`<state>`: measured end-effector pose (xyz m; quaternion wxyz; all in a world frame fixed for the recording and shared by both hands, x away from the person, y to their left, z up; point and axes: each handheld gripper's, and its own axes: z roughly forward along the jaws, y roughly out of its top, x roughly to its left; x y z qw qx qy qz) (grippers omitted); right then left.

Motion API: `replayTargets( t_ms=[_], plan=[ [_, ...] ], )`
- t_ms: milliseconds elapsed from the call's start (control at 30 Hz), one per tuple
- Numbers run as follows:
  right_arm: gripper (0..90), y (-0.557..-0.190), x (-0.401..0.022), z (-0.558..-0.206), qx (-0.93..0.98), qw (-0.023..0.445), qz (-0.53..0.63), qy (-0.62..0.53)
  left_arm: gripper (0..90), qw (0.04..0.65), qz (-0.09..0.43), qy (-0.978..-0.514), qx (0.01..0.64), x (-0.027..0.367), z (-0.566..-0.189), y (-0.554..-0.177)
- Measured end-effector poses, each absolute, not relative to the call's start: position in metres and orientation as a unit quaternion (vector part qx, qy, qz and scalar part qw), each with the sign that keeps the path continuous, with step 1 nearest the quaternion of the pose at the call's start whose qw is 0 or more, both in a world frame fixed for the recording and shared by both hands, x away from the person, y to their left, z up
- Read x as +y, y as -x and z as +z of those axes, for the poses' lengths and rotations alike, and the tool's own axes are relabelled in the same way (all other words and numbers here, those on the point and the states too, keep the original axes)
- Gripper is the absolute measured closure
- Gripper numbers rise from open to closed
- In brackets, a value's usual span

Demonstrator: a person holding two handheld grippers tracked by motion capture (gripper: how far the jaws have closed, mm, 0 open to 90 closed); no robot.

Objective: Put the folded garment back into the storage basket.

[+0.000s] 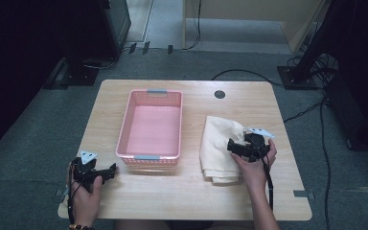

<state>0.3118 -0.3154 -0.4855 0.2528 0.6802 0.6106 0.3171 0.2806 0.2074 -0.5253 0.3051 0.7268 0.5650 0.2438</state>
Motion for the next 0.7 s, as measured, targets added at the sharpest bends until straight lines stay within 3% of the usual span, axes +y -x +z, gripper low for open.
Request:
replayTargets(
  t_ms=[700],
  plan=[
    [0.0, -0.326, -0.301, -0.496, 0.618, 0.249, 0.287, -0.688, 0.0, 0.305, 0.244, -0.727, 0.565, 0.207, -0.525, -0.281]
  ],
)
